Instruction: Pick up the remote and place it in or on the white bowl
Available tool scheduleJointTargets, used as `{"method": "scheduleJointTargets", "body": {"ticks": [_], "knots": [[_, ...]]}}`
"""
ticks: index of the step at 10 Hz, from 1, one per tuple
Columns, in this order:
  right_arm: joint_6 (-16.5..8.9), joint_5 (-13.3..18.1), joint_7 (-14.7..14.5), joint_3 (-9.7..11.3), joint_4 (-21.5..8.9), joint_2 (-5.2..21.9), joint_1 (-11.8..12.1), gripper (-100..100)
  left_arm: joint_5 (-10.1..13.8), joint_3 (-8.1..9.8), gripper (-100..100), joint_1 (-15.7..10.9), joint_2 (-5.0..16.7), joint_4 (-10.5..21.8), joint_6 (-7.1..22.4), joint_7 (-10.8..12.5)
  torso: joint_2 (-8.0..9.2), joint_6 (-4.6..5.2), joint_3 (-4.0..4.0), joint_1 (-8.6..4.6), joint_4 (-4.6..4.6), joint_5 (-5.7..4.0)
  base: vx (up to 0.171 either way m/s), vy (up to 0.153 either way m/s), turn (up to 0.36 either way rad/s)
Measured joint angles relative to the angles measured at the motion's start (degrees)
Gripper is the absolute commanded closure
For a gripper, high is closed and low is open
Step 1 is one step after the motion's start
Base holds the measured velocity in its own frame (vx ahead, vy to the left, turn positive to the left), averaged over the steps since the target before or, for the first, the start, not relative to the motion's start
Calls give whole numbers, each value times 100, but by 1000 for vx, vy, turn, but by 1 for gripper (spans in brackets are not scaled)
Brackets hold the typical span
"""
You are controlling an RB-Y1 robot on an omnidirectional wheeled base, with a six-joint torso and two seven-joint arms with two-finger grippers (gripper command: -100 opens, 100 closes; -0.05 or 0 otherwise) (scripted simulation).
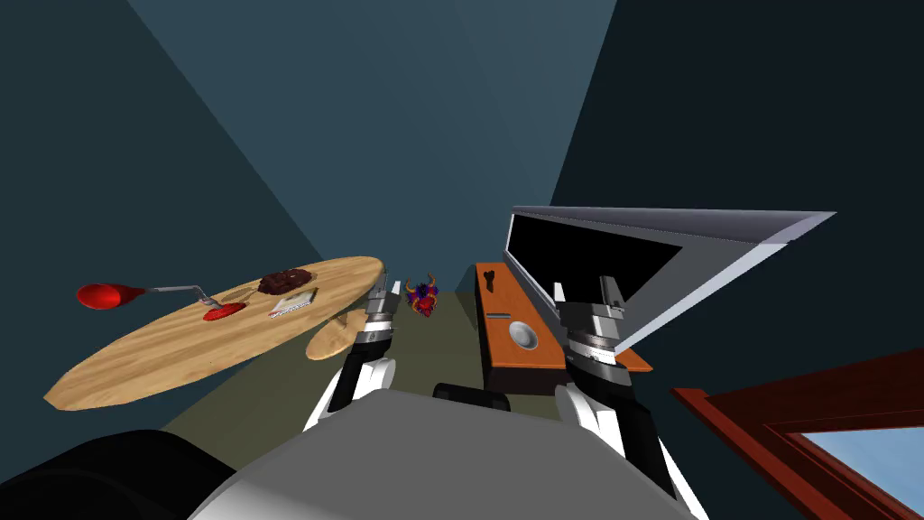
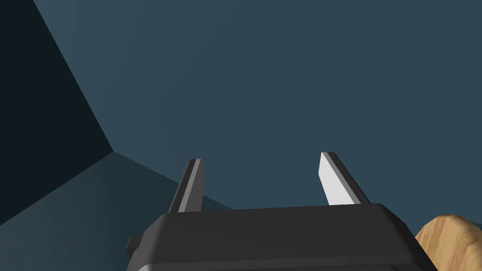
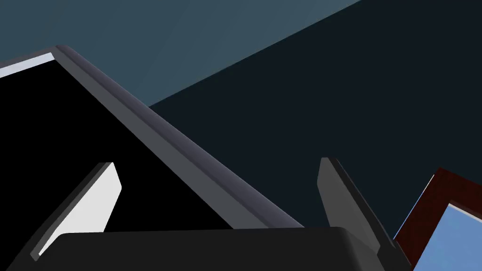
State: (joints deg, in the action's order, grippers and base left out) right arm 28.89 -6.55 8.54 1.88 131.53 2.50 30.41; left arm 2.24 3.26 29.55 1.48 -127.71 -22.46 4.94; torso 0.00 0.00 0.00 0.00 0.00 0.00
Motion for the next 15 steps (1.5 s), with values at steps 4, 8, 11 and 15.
{"method": "scheduleJointTargets", "body": {"ticks": [4, 8, 11, 15], "knots": [[102, 286, -43, 366, -253, 496, 156, -100, 0, -2, 0, -2, -1, 0, 0, 0, 59, -2, 34, 39, 13, 9, -141, 101, 127], [198, 744, -256, 955, -824, 961, 288, -100, 0, -2, 0, -2, -2, 0, 0, 0, 50, -1, 29, 69, 11, 15, -122, 175, 181], [270, 1039, -429, 1321, -1233, 1367, 451, -100, 0, -1, 0, -1, -1, 0, 0, 0, 39, 2, 24, 38, 10, 11, -69, 125, 133], [317, 1423, -721, 1811, -1850, 1806, 534, -100, 0, -1, 0, -1, -1, 0, 0, 0, 20, 0, 13, 27, 5, 7, -40, 110, 161]]}}
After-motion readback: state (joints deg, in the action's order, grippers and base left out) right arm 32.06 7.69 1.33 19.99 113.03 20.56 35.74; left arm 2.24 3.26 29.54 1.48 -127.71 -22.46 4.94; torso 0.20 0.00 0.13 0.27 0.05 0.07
